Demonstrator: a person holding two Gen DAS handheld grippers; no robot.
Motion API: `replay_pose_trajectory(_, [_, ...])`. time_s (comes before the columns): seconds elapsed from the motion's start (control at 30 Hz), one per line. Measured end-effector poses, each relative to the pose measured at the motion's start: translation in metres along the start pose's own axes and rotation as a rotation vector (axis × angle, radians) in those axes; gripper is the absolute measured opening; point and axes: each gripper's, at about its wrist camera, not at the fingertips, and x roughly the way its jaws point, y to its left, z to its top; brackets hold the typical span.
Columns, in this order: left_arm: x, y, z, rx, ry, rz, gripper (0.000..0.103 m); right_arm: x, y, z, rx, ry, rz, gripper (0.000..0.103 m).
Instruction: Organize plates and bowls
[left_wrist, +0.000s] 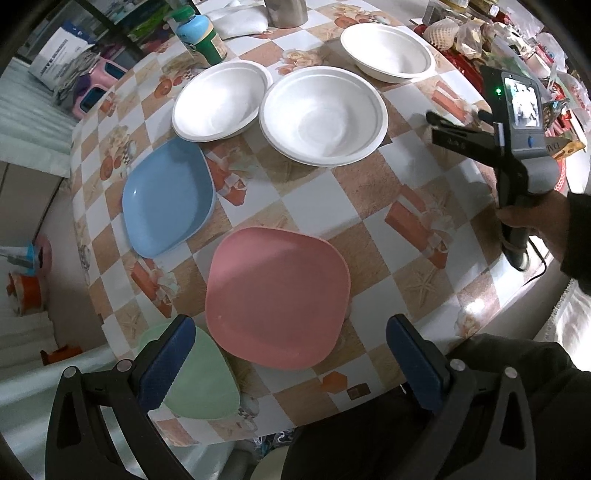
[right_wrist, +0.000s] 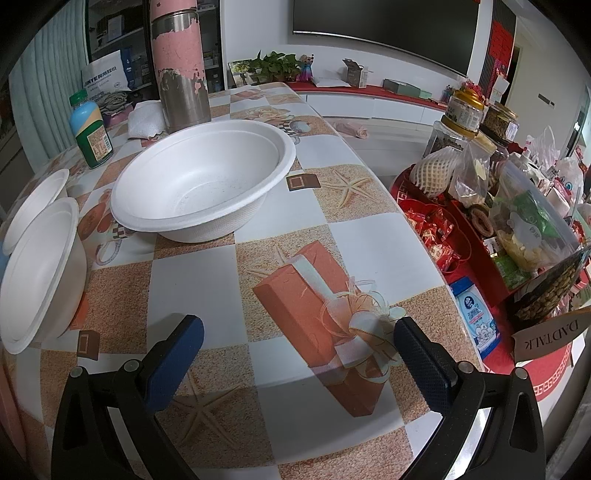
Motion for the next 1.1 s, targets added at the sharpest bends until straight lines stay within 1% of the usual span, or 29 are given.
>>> replay_pose_trajectory(0.03, [0.001, 0.001, 0.000, 0.004, -0.019, -0.025, 0.103, -0.001, 0.001, 0.000, -0.003, 0.016, -0.003, 0.103])
replay_pose_trajectory(0.1, [0.000, 0.001, 0.004, 0.007, 0.003, -0.021, 0.103, -0.002, 0.002, 0.002, -0.021, 0.091, 0.011, 0.103])
replay_pose_trajectory(0.13, [0.000, 0.001, 0.005, 0.011, -0.009, -0.040, 0.103, -0.001, 0.003, 0.003, -0.024, 0.123, 0.012, 0.103])
replay_pose_trajectory(0.17, [-0.001, 0.001, 0.007, -0.001, -0.001, -0.008, 0.103, 0.000, 0.003, 0.005, -0.021, 0.165, 0.017, 0.103])
replay_pose_trajectory(0.2, [-0.002, 0.001, 0.010, -0.001, -0.009, -0.014, 0.103, 0.002, 0.005, 0.007, -0.026, 0.209, 0.023, 0.103])
replay_pose_trajectory(0.23, [-0.003, 0.000, 0.014, 0.007, 0.010, -0.011, 0.103, 0.003, 0.006, 0.008, -0.040, 0.240, 0.032, 0.103])
replay_pose_trajectory(0.27, [-0.004, 0.000, 0.018, 0.007, 0.000, -0.016, 0.103, 0.003, 0.008, 0.010, -0.065, 0.283, 0.046, 0.103])
replay_pose_trajectory(0.3, [-0.006, -0.001, 0.020, 0.000, -0.008, -0.004, 0.103, 0.002, 0.010, 0.010, -0.092, 0.317, 0.066, 0.103])
replay_pose_trajectory(0.33, [-0.007, -0.001, 0.024, -0.004, -0.022, -0.006, 0.103, 0.000, 0.010, 0.010, -0.102, 0.340, 0.107, 0.103])
replay_pose_trajectory(0.4, [-0.011, -0.001, 0.030, -0.007, -0.035, -0.022, 0.103, -0.013, 0.006, 0.009, -0.040, 0.371, 0.208, 0.103])
replay_pose_trajectory(0.43, [-0.012, 0.001, 0.034, -0.017, -0.043, -0.026, 0.103, -0.019, 0.002, 0.009, -0.006, 0.380, 0.230, 0.103])
replay_pose_trajectory(0.5, [-0.012, 0.003, 0.042, -0.014, -0.016, -0.073, 0.103, -0.035, -0.005, 0.007, 0.079, 0.389, 0.257, 0.103])
replay_pose_trajectory(0.53, [-0.012, 0.004, 0.046, -0.024, -0.008, -0.087, 0.103, -0.043, -0.009, 0.007, 0.123, 0.396, 0.255, 0.103])
replay_pose_trajectory(0.6, [-0.014, 0.008, 0.049, -0.057, -0.022, -0.095, 0.103, -0.058, -0.017, 0.004, 0.209, 0.426, 0.218, 0.103])
replay_pose_trajectory(0.7, [-0.018, 0.011, 0.048, -0.109, -0.067, -0.060, 0.103, -0.079, -0.024, 0.000, 0.265, 0.454, 0.124, 0.103])
replay_pose_trajectory(0.73, [-0.018, 0.012, 0.046, -0.126, -0.085, -0.034, 0.103, -0.085, -0.025, 0.001, 0.263, 0.462, 0.097, 0.103])
replay_pose_trajectory(0.8, [-0.018, 0.013, 0.043, -0.142, -0.104, -0.011, 0.103, -0.095, -0.022, 0.005, 0.227, 0.471, 0.061, 0.103])
replay_pose_trajectory(0.9, [-0.019, 0.014, 0.044, -0.140, -0.100, -0.024, 0.103, -0.109, -0.013, 0.013, 0.135, 0.476, -0.010, 0.103])
replay_pose_trajectory(0.93, [-0.019, 0.015, 0.046, -0.135, -0.091, -0.042, 0.103, -0.111, -0.011, 0.019, 0.112, 0.474, -0.022, 0.103])
replay_pose_trajectory(0.97, [-0.020, 0.017, 0.047, -0.137, -0.089, -0.053, 0.103, -0.116, -0.009, 0.019, 0.099, 0.464, -0.019, 0.103])
replay_pose_trajectory(1.03, [-0.021, 0.020, 0.048, -0.140, -0.086, -0.085, 0.103, -0.120, -0.010, 0.019, 0.106, 0.457, 0.021, 0.103])
replay_pose_trajectory(1.1, [-0.022, 0.023, 0.045, -0.148, -0.094, -0.109, 0.103, -0.121, -0.004, 0.020, 0.115, 0.485, 0.075, 0.103])
